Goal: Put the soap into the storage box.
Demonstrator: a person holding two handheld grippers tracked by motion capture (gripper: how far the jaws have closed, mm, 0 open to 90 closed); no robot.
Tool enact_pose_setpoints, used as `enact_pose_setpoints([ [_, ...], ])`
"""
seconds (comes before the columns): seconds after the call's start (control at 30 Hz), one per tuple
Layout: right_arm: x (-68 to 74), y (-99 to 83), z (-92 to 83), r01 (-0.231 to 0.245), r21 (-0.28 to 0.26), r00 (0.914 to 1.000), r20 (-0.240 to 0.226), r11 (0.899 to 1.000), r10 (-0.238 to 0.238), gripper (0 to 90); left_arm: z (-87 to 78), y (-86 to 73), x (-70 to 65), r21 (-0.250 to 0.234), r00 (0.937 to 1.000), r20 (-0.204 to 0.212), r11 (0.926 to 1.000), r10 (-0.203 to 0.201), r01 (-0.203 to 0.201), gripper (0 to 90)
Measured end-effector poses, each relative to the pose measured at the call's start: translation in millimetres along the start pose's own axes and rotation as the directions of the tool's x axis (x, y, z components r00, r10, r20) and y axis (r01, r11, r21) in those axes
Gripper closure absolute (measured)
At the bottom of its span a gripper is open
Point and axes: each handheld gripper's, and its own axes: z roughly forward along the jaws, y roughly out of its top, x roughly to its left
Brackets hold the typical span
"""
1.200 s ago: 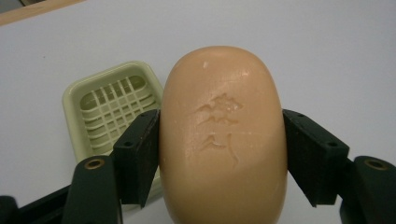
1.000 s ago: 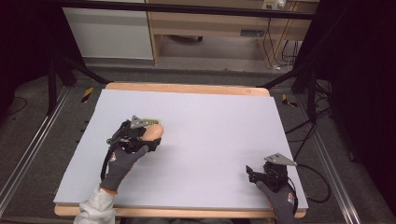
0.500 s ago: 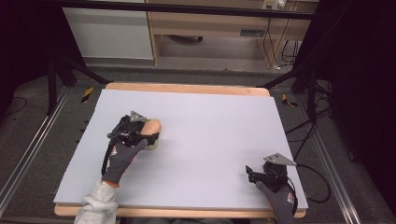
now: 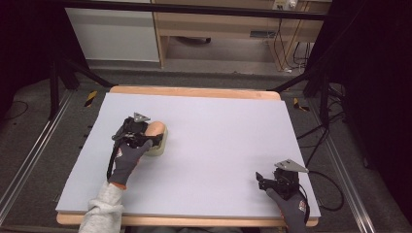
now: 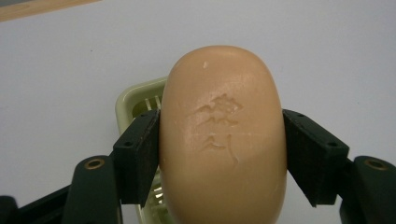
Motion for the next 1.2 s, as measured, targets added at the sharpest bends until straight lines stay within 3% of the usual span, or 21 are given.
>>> enact_pose_setpoints([
  [0.57,1.3,0.7,0.3,-0.018,0.009,0.9998,-0.010,1.000,0.019,11.9,15.2,-2.3,10.4,0.037,0.9994,-0.032,0.9992,-0.011,0.012,31.7],
  [1.2,2.1,0.9,0.4,-0.026,0.010,0.9996,-0.013,1.000,0.026,11.8,30.5,-9.7,9.1,0.091,0.9990,-0.044,0.9959,0.001,0.003,31.7],
])
